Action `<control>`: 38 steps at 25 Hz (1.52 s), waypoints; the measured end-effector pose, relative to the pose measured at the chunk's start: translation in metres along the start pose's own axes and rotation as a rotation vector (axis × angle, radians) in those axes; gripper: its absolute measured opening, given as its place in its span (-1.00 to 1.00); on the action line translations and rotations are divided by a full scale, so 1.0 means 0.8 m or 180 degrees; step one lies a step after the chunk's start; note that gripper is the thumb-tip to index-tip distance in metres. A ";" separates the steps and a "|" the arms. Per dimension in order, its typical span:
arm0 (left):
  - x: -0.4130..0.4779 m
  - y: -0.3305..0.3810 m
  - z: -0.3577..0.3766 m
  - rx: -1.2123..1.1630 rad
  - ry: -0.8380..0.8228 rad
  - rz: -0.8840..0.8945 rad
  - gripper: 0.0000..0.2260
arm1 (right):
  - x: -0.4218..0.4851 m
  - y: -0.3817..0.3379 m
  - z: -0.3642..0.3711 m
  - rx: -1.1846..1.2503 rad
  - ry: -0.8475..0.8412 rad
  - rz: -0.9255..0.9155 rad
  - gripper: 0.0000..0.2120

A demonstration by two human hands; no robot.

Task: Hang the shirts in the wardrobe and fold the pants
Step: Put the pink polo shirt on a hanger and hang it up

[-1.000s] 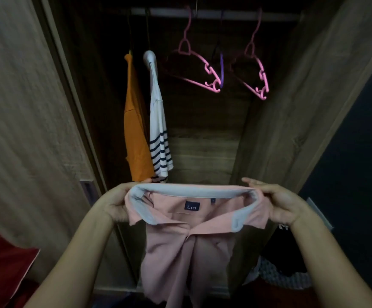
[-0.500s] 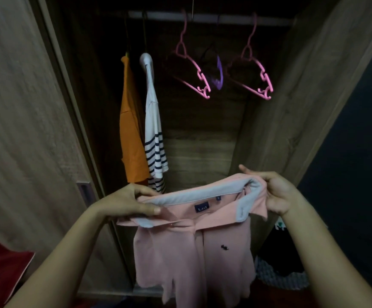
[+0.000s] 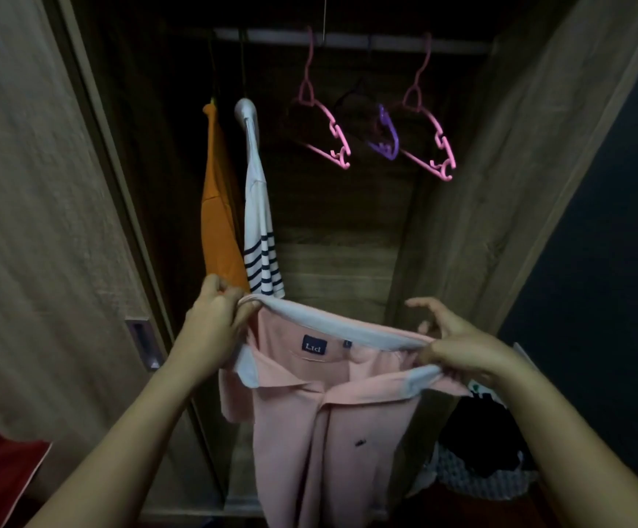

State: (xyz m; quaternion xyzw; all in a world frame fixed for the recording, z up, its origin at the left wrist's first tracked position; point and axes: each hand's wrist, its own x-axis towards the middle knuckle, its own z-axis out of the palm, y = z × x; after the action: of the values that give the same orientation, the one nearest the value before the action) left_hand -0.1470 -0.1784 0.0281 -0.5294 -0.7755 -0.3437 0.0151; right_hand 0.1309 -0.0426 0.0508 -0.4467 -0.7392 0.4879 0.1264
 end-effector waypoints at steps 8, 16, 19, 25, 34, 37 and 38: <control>0.021 0.015 -0.026 0.0463 0.0635 0.0956 -0.73 | -0.016 -0.004 0.009 -0.3642 0.0252 -0.2661 -0.81; 0.060 0.010 -0.047 0.2436 -0.0803 0.2686 -0.71 | 0.018 -0.027 0.001 -0.2158 0.1312 -0.0998 -0.74; 0.054 0.016 -0.035 0.2697 -0.0395 0.1821 -0.68 | 0.019 -0.029 0.002 -0.2382 0.1438 -0.1259 -0.71; 0.046 0.029 0.006 0.1976 -0.1113 0.1057 -0.46 | 0.031 -0.004 0.003 -0.2620 0.1558 -0.0870 -0.60; 0.088 0.043 -0.016 0.0870 -0.1038 0.0393 -0.71 | 0.042 -0.032 -0.039 -0.2267 0.0938 -0.0784 -0.70; 0.121 0.077 -0.037 0.0108 -0.0960 0.0651 -0.83 | 0.040 -0.083 -0.029 -0.2827 0.1028 -0.1056 -0.72; 0.136 0.096 -0.041 -0.0038 -0.0549 0.0684 -0.85 | 0.041 -0.098 -0.021 -0.3025 0.1012 -0.1123 -0.72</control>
State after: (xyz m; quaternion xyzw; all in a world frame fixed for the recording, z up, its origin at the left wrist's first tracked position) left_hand -0.1424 -0.0929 0.1350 -0.6371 -0.7107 -0.2980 -0.0181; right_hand 0.0807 -0.0165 0.1162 -0.3921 -0.9144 -0.0033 0.1006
